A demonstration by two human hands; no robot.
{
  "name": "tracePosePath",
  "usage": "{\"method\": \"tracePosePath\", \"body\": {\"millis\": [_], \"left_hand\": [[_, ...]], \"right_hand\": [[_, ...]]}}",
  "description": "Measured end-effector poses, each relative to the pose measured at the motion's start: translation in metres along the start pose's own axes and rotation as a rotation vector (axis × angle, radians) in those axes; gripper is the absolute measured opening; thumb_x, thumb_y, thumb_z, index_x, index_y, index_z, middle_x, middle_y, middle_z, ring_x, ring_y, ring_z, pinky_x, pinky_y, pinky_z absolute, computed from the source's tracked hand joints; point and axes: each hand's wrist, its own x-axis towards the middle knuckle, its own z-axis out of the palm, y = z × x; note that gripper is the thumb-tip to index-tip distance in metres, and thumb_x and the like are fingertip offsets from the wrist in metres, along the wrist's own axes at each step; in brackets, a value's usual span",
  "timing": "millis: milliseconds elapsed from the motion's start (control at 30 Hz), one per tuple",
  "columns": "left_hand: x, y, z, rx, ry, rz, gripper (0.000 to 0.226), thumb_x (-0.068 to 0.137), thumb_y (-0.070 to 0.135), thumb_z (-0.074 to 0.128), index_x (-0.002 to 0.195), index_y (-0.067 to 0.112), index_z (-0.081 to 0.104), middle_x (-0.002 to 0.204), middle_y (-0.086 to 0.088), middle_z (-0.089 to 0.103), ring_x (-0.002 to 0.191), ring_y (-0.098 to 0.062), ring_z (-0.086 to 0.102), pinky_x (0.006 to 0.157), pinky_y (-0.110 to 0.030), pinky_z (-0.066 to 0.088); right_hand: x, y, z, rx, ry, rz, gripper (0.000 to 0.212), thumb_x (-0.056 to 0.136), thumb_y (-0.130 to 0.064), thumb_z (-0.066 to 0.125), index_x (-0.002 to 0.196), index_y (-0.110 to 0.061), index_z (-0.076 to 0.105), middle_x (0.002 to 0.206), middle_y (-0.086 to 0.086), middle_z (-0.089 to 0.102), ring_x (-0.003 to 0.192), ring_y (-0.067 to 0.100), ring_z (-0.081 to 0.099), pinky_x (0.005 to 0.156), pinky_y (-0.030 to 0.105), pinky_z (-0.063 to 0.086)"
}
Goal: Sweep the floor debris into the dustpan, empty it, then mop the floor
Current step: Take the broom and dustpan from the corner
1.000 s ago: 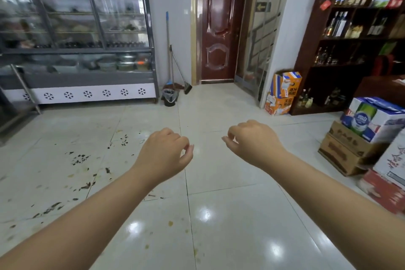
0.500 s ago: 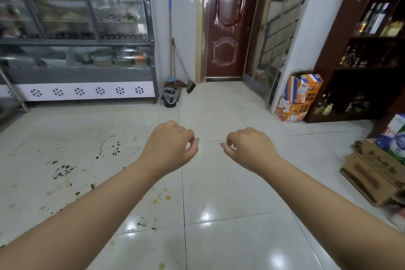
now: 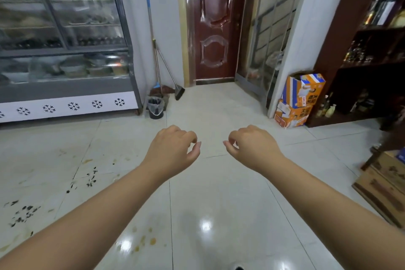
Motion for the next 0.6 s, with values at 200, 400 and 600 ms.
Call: {"method": "tracePosePath", "body": {"millis": [200,400,600], "left_hand": [[0.134,-0.020,0.058,0.026,-0.009,-0.071,0.026,0.091,0.035,0.047,0.090,0.018,0.067,0.080,0.005,0.067,0.082,-0.016,0.049,0.068,-0.026,0.028],[0.240,-0.046,0.103,0.030,-0.013,-0.144,0.024,0.090,0.033,0.050,0.086,0.017,0.067,0.077,0.007,0.064,0.078,-0.013,0.042,0.067,-0.026,0.027],[0.334,-0.085,0.158,0.015,-0.029,-0.188,0.025,0.091,0.034,0.047,0.085,0.018,0.065,0.078,0.005,0.065,0.080,-0.014,0.042,0.066,-0.027,0.028]], "right_hand": [[0.125,0.093,0.033,0.040,0.055,-0.019,0.037,0.098,-0.040,0.035,0.102,-0.018,0.064,0.095,0.000,0.066,0.095,0.020,0.055,0.067,0.028,0.036],[0.233,0.156,0.065,0.086,0.027,-0.062,0.036,0.098,-0.039,0.035,0.102,-0.016,0.064,0.096,0.001,0.065,0.096,0.022,0.054,0.069,0.029,0.036],[0.340,0.197,0.107,0.112,0.018,-0.110,0.036,0.097,-0.038,0.037,0.100,-0.016,0.065,0.095,0.002,0.066,0.096,0.023,0.054,0.069,0.029,0.035]]}}
